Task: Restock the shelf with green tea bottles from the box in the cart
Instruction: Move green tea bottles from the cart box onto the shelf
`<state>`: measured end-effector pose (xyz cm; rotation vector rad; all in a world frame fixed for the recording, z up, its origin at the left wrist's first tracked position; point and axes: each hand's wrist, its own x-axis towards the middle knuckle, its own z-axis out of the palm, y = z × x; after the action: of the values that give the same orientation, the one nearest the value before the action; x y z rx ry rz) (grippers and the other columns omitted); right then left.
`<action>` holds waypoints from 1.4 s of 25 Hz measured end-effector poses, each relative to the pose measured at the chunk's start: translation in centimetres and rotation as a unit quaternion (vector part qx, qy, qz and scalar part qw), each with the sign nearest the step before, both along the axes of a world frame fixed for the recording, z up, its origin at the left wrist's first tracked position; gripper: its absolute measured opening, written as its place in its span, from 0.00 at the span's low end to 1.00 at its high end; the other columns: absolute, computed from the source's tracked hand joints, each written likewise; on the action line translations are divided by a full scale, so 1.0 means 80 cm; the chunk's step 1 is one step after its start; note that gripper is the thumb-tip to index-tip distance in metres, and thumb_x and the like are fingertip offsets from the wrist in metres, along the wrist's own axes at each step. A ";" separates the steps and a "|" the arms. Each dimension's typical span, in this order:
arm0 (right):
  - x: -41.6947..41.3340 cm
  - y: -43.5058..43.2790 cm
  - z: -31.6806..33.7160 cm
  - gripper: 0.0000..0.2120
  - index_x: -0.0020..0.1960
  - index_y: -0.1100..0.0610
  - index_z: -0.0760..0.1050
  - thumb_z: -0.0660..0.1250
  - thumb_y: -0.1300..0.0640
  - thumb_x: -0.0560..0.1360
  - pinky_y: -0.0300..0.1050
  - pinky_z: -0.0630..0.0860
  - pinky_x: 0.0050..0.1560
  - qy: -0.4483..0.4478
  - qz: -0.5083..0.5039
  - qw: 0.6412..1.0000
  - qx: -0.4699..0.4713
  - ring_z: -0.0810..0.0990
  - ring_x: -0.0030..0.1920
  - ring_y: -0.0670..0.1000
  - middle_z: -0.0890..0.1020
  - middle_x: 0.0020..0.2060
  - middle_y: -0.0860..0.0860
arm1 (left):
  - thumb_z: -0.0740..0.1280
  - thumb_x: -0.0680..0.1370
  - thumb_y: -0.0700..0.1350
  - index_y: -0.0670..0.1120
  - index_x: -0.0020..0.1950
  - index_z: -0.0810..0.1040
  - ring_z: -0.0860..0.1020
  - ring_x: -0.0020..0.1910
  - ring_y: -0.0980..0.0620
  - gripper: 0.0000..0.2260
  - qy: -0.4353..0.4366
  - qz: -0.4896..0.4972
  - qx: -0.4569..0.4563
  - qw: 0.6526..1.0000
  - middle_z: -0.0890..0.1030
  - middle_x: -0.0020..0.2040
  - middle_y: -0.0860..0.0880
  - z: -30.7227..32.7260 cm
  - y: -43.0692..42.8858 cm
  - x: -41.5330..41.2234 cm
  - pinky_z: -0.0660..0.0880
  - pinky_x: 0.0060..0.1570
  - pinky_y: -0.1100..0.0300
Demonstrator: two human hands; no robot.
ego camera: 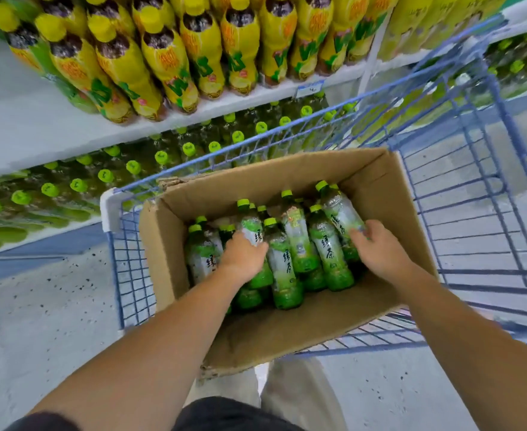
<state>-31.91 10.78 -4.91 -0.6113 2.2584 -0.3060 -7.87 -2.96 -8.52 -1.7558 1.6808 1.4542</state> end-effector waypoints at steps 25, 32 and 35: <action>-0.033 -0.005 -0.086 0.31 0.67 0.56 0.72 0.80 0.57 0.68 0.60 0.74 0.65 -0.281 -0.153 0.947 0.017 0.80 0.60 0.59 0.81 0.59 0.54 | 0.71 0.63 0.41 0.38 0.49 0.74 0.76 0.38 0.47 0.17 -0.046 0.278 0.058 0.958 0.77 0.46 0.43 -0.043 0.039 -0.026 0.71 0.35 0.58; 0.005 0.024 -0.003 0.34 0.69 0.53 0.69 0.79 0.57 0.67 0.60 0.75 0.65 -0.322 -0.121 0.938 -0.038 0.79 0.62 0.57 0.80 0.64 0.52 | 0.71 0.65 0.44 0.45 0.70 0.66 0.76 0.49 0.46 0.34 0.065 0.281 0.072 0.955 0.74 0.54 0.50 0.052 0.085 -0.035 0.76 0.45 0.50; 0.021 0.034 0.032 0.41 0.74 0.55 0.64 0.79 0.56 0.66 0.63 0.72 0.67 -0.327 -0.116 0.936 -0.058 0.76 0.66 0.59 0.77 0.67 0.54 | 0.71 0.65 0.44 0.45 0.62 0.70 0.75 0.43 0.50 0.26 0.095 0.288 0.055 0.951 0.76 0.47 0.51 0.097 0.099 -0.025 0.73 0.40 0.55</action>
<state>-30.24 13.49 -2.32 -0.2399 1.6664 -0.6573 -9.88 4.95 -0.75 -2.2131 1.1720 1.9660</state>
